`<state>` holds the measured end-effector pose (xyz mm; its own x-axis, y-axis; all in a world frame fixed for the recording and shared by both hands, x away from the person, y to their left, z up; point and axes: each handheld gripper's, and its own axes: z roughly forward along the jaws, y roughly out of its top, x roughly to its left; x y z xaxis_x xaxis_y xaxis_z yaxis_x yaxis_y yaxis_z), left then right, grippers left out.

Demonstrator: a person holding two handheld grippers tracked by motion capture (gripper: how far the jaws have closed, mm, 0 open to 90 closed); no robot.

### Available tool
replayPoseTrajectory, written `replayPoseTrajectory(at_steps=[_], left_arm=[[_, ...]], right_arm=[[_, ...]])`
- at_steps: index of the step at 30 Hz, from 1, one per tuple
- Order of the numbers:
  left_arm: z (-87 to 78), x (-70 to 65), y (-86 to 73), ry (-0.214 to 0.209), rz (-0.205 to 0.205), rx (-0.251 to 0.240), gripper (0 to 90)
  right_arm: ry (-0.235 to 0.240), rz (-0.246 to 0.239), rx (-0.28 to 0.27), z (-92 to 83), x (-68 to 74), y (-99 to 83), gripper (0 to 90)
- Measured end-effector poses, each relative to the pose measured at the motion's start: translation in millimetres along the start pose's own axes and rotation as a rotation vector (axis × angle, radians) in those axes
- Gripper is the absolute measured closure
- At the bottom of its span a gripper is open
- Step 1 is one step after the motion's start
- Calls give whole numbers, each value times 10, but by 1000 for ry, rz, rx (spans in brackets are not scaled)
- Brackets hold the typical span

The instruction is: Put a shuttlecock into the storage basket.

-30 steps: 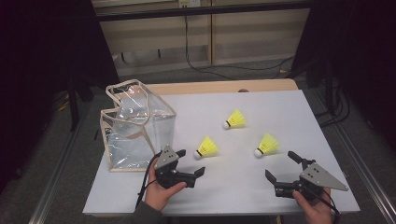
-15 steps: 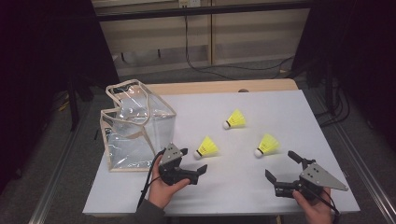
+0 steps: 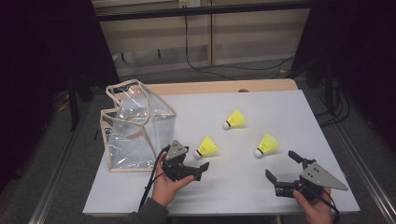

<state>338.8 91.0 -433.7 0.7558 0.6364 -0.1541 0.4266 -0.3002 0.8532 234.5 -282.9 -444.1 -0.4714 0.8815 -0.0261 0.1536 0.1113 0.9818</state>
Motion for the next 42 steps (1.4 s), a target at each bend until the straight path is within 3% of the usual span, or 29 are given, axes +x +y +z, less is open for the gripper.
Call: replayPoseTrajectory(at_steps=[4, 8, 21, 42], left_arm=[[30, 16, 14, 33, -16, 18, 40], [48, 34, 28, 31, -36, 33, 56], [120, 69, 42, 57, -13, 73, 132], [267, 173, 59, 71, -20, 159, 262]], right_arm=[[2, -1, 3, 6, 4, -5, 2], [5, -1, 7, 13, 12, -7, 2], [7, -8, 6, 20, 22, -5, 2], [13, -5, 6, 53, -6, 0, 2]])
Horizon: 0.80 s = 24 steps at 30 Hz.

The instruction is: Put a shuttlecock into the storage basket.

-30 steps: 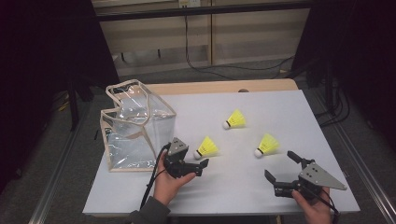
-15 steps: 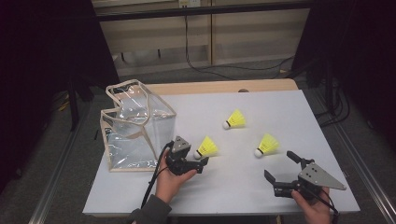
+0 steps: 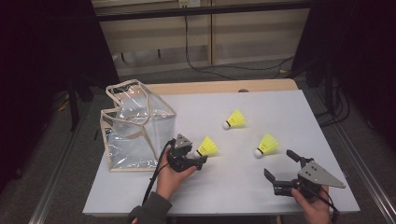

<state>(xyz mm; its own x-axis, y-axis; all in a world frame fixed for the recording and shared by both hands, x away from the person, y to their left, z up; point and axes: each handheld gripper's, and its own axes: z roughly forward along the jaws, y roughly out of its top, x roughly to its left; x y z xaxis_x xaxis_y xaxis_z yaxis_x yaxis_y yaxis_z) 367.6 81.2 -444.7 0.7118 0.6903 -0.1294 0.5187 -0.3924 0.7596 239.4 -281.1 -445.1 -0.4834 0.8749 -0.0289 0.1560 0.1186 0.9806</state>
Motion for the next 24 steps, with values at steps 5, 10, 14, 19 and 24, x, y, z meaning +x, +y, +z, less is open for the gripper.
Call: replayPoseTrajectory(at_steps=[5, 10, 14, 19, 24], left_arm=[[28, 28, -2, -5, 8, 19, 298], [57, 43, -10, -5, 12, 32, 328], [72, 69, -18, -5, 9, 42, 345], [83, 99, -20, -5, 3, 49, 384], [105, 111, -17, -3, 6, 57, 421]], right_arm=[[0, 2, -3, 16, -12, -1, 2], [3, 6, 0, 32, -14, -1, 2], [1, 13, 2, 47, -31, -3, 2], [2, 17, 7, 66, -33, -15, 1], [1, 18, 7, 61, -34, -13, 2]])
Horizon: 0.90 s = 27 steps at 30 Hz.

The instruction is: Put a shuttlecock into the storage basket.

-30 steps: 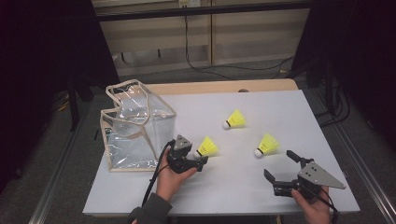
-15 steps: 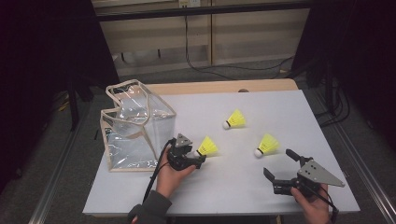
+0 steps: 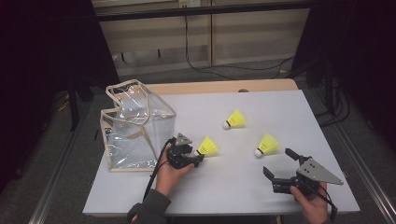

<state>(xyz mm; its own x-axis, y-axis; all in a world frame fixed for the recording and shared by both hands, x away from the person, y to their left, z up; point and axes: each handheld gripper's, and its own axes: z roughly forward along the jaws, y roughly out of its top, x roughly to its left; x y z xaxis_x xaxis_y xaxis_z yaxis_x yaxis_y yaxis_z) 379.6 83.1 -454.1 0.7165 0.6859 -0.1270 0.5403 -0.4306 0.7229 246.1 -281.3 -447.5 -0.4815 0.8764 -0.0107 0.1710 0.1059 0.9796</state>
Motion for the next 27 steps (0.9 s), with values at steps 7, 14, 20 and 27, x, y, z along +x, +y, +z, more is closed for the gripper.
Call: replayPoseTrajectory(at_steps=[7, 14, 20, 27], left_arm=[[15, 31, 12, 0, -4, -6, 467], [18, 41, 14, 3, -7, -8, 490], [14, 44, 15, 10, -4, -7, 518], [17, 29, 17, 27, -2, -4, 538]], right_arm=[[-4, -1, -1, -7, -15, -4, 1], [-1, 1, -2, 2, -12, -8, 1], [1, -1, -1, 1, -4, -4, 2], [12, -9, -4, 9, 19, 6, 1]])
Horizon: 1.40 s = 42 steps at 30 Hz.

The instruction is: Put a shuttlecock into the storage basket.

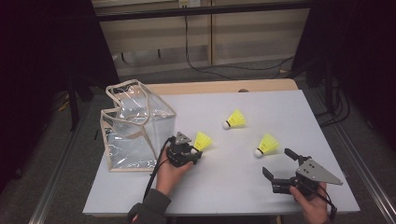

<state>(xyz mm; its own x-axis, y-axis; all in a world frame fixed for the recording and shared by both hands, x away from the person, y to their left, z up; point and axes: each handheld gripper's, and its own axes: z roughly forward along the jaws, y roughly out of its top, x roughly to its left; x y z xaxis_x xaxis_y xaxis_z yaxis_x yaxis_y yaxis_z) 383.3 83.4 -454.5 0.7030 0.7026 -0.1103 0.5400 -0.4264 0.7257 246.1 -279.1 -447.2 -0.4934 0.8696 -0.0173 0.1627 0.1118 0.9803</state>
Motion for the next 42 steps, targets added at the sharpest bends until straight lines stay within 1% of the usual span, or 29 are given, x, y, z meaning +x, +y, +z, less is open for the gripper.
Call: replayPoseTrajectory(at_steps=[2, 5, 10, 11, 14, 15, 16, 17, 19, 23, 24, 25, 27, 28, 30, 31, 33, 34, 36, 37, 40, 42], left_arm=[[1, 2, 1, 6, 2, 0, 551], [-1, 13, 3, 10, -4, 0, 585], [-7, 38, 5, 7, -5, 3, 640], [-9, 44, 6, 2, -15, 2, 640], [-16, 44, 11, 0, -25, 10, 644], [-18, 48, 14, -5, -40, 11, 644], [-18, 48, 14, -5, -40, 11, 646], [-24, 49, 22, -9, -53, 17, 646], [-27, 50, 29, -7, -56, 22, 646], [-55, 34, 76, -43, -71, 52, 647], [-50, 24, 82, -44, -72, 45, 647], [-60, 9, 99, -54, -76, 56, 648], [-63, 0, 106, -58, -80, 52, 648], [-81, -9, 124, -77, -90, 48, 648], [-86, -14, 132, -77, -93, 48, 648], [-95, -36, 149, -92, -107, 50, 648], [-103, -41, 159, -94, -105, 57, 648], [-129, -47, 183, -107, -98, 65, 648], [-143, -49, 199, -115, -101, 66, 649], [-180, -49, 237, -126, -101, 70, 648], [-237, -56, 304, -136, -94, 76, 649], [-273, -61, 350, -150, -95, 76, 649]], right_arm=[[-1, -5, 0, -2, 0, 3, 2], [-2, 0, -2, -5, 2, 8, 2], [-3, -4, 4, -1, -6, -5, 2], [-3, -2, 4, -1, -7, -6, 2], [-4, -2, 0, 1, -5, 4, 2], [-5, -2, 1, 1, -2, 7, 2], [-5, -2, 1, 1, -2, 7, 2], [-4, -4, -1, 0, -4, 11, 2], [-4, -7, -2, 0, -8, 11, 2], [-4, -1, -3, -4, -18, 11, 2], [-6, 1, -4, -5, -19, 12, 1], [-8, 0, -5, -8, -22, 16, 2], [-9, 1, -5, -14, -26, 22, 2], [-10, 3, -7, -17, -29, 23, 2], [-13, 4, -8, -17, -33, 22, 2], [-14, 5, -5, -13, -38, 16, 2], [-13, 5, -6, -11, -40, 16, 2], [-8, 7, -7, -9, -36, 20, 2], [-4, 7, -11, -6, -34, 22, 2], [-5, 7, -12, -4, -34, 22, 2], [-2, 9, -7, 2, -35, 17, 2], [0, 6, -7, 6, -33, 17, 2]])
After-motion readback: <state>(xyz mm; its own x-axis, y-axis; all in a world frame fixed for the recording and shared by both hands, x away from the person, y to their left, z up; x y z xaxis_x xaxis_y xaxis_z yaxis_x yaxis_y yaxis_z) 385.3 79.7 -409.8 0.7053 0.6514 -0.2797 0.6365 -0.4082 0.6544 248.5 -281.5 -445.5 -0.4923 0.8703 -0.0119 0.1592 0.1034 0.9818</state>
